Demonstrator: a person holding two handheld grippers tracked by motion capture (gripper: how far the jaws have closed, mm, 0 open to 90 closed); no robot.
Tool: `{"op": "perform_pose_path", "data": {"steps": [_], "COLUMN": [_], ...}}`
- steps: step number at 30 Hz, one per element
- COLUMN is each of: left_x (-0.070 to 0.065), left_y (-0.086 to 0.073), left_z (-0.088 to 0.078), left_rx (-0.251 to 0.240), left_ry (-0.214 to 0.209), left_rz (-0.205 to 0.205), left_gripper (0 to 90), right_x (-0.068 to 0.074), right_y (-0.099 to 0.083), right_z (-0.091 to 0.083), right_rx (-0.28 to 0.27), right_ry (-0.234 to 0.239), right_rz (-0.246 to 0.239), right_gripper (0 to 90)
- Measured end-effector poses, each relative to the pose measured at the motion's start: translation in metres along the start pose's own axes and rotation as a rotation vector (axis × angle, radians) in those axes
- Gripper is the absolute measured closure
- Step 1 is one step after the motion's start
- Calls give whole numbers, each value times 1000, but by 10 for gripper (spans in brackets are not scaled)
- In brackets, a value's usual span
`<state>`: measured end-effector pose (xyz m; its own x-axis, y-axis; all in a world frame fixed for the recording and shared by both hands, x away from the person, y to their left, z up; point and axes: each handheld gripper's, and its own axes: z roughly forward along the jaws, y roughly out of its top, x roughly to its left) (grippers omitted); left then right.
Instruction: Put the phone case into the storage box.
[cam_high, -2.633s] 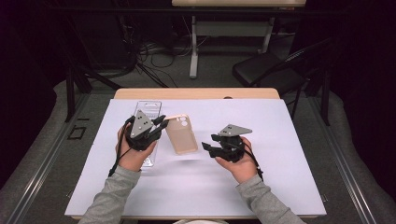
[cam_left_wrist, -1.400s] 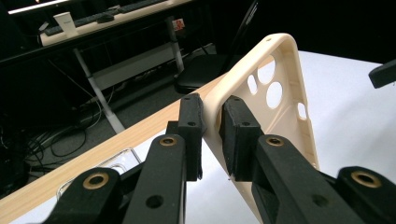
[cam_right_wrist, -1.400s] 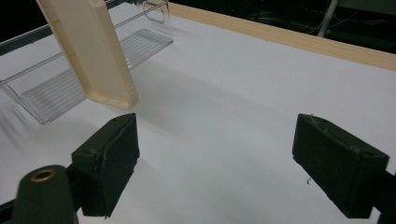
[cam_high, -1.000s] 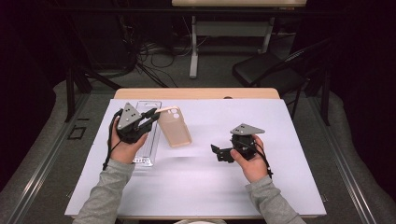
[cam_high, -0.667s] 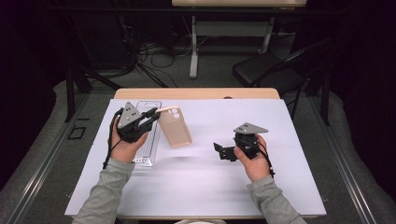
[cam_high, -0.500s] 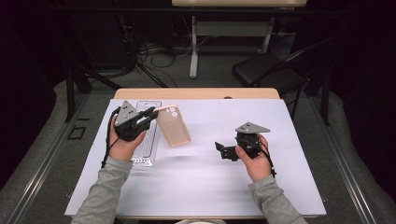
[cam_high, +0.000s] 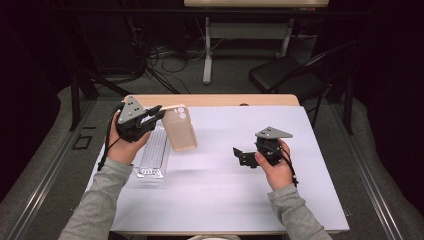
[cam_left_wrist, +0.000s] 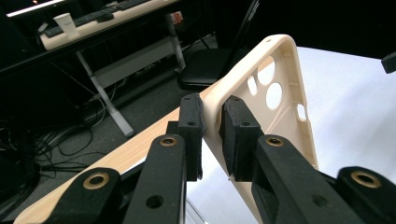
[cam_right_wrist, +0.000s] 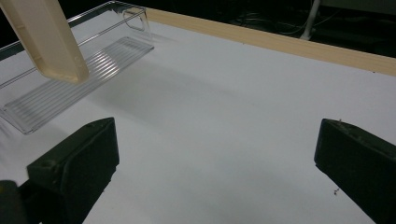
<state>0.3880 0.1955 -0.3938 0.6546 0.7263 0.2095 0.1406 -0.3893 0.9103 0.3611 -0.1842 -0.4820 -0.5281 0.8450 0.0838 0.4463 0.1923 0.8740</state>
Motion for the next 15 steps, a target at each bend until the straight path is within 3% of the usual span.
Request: {"op": "perform_pose_path", "data": {"steps": [15], "left_x": [24], "left_y": [15], "left_z": [25], "left_rx": [22], "left_ry": [-86], "left_rz": [49], "left_gripper": [792], "right_x": [-5], "right_y": [-4], "right_z": [-8], "right_rx": [5], "right_ry": [-32], "right_rz": [4], "right_gripper": [0]}}
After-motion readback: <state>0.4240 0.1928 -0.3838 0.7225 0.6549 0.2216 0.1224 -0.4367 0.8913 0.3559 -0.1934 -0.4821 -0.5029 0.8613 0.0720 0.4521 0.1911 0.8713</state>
